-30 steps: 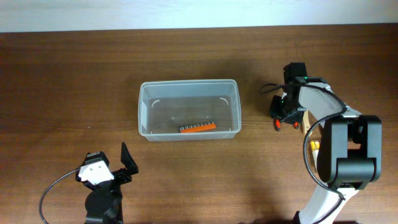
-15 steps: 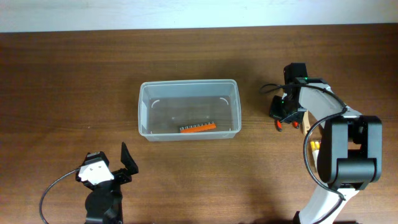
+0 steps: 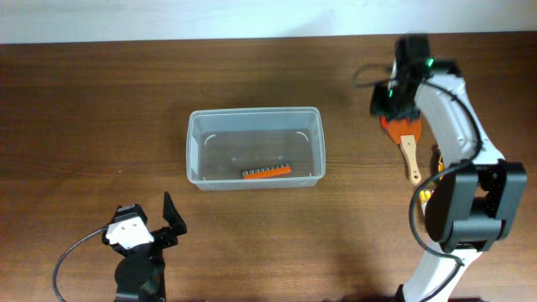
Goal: Pack container
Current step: 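Carry the red pliers into the container and open the gripper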
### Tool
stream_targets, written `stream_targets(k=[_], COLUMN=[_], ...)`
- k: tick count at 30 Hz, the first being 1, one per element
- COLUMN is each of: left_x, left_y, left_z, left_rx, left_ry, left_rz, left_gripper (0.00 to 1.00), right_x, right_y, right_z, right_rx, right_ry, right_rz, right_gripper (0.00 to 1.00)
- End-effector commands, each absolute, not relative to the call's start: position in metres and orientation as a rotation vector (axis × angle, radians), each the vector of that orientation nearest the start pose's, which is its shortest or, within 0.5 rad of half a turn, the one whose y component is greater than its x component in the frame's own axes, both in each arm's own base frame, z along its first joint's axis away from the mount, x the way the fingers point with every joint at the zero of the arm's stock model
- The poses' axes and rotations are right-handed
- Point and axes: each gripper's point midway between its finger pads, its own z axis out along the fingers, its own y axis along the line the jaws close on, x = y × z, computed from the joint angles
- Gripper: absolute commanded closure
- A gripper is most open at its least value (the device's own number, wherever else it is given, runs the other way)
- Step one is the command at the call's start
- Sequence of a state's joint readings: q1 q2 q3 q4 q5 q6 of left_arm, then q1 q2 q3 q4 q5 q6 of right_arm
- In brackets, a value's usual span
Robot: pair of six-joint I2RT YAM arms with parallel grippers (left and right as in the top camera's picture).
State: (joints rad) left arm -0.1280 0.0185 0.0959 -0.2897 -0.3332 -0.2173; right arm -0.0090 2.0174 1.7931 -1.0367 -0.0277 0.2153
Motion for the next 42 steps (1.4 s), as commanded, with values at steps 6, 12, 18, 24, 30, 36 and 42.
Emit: stream_targets(k=[6, 12, 18, 24, 30, 36, 42], left_x=[0.232, 0.232, 0.232, 0.232, 0.232, 0.232, 0.232], left_y=[0.027, 0.027, 0.027, 0.027, 0.027, 0.027, 0.027], left_z=[0.147, 0.147, 0.147, 0.147, 0.147, 0.147, 0.147], left_rx=[-0.309, -0.309, -0.309, -0.309, -0.309, -0.309, -0.309], left_ry=[1.743, 1.743, 1.743, 1.743, 1.743, 1.743, 1.743], left_rz=[0.054, 0.054, 0.054, 0.054, 0.054, 0.054, 0.054], left_gripper=[0.01, 0.01, 0.01, 0.01, 0.01, 0.01, 0.01], right_x=[0.475, 0.433, 0.398, 0.376, 0.361, 0.363, 0.364], right_y=[0.1, 0.171, 0.229, 0.261, 0.269, 0.272, 0.273], right_z=[0.249, 0.245, 0.238, 0.222, 0.178, 0.123, 0.083], right_rx=[-0.446, -0.924, -1.171, -1.374, -1.458, -1.486, -1.48], right_ry=[2.56, 2.515, 2.455, 2.396, 2.478, 2.524, 2.526], right_rz=[0.199, 0.193, 0.222, 0.226, 0.235, 0.236, 0.237], right_gripper=[0.96, 0.96, 0.96, 0.96, 0.96, 0.96, 0.96])
